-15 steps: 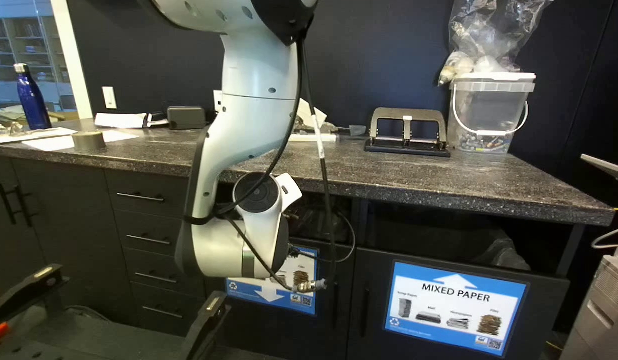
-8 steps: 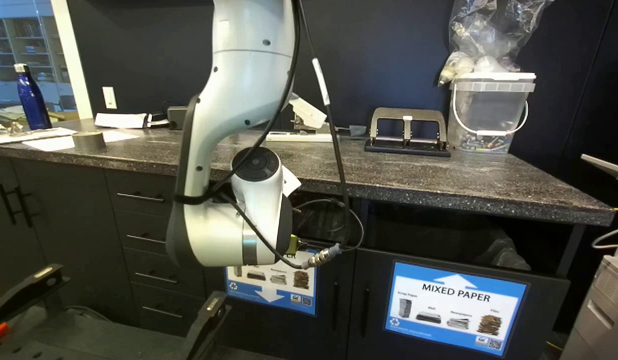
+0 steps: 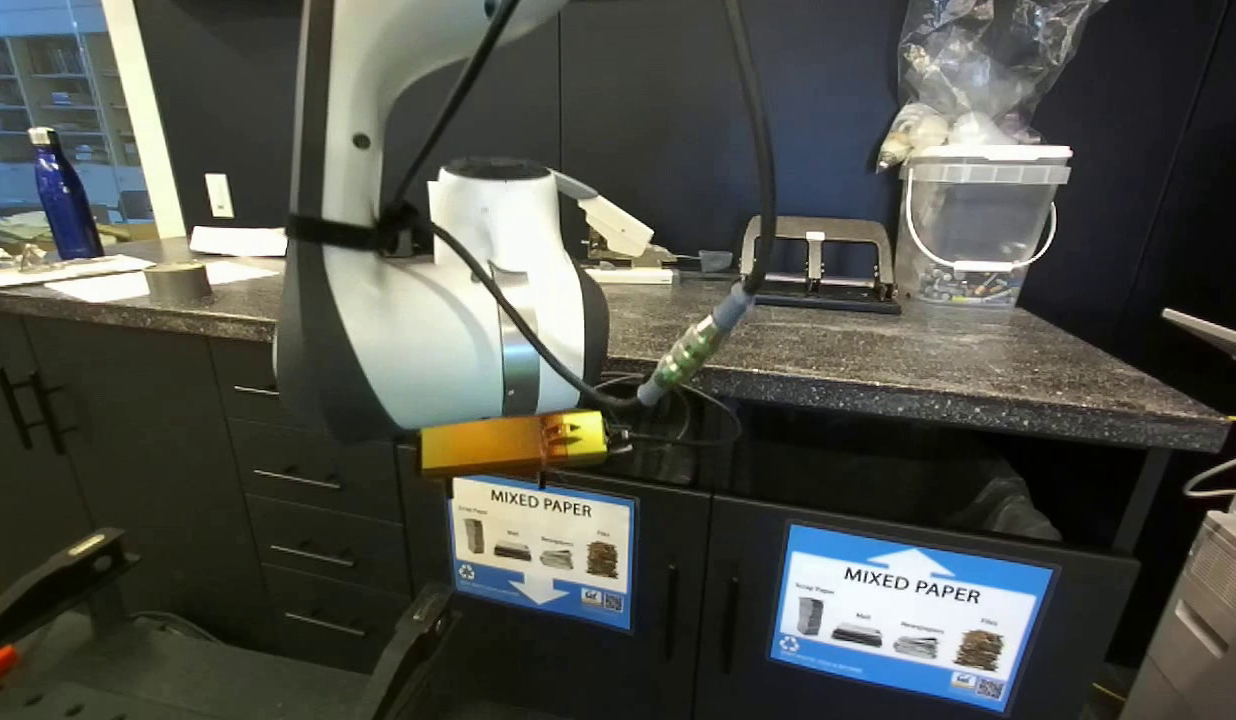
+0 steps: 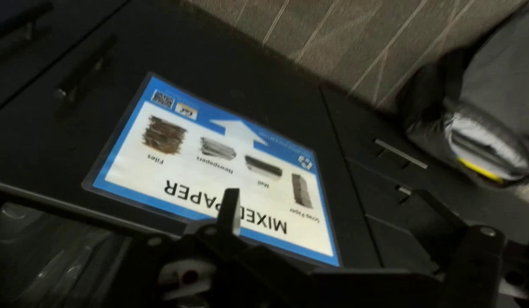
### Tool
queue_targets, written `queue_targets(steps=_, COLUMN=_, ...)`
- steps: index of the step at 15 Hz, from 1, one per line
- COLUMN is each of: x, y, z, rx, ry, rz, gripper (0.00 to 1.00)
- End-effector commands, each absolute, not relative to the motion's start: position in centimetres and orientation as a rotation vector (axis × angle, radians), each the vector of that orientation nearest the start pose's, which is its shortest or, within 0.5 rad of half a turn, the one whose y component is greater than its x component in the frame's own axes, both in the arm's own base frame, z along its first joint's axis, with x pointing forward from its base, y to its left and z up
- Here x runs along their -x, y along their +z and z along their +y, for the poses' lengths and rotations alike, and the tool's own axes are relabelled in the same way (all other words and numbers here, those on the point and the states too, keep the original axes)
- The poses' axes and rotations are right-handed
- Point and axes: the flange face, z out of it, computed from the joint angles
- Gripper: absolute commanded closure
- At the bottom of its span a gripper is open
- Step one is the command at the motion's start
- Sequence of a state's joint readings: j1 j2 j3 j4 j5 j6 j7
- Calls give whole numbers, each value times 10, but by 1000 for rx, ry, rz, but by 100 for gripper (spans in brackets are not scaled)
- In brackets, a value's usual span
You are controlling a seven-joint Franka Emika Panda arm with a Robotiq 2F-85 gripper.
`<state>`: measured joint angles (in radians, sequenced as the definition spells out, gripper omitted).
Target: Pick up the pieces of papers from the countertop and put them in the right bin.
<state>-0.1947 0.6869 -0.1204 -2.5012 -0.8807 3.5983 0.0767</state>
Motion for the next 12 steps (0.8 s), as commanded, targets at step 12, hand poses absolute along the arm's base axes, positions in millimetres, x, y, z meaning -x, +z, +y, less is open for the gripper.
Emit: queue_targets(steps=12, x=-330, y=128, z=0, rx=2947, ry=-107, rz=-911, gripper=0)
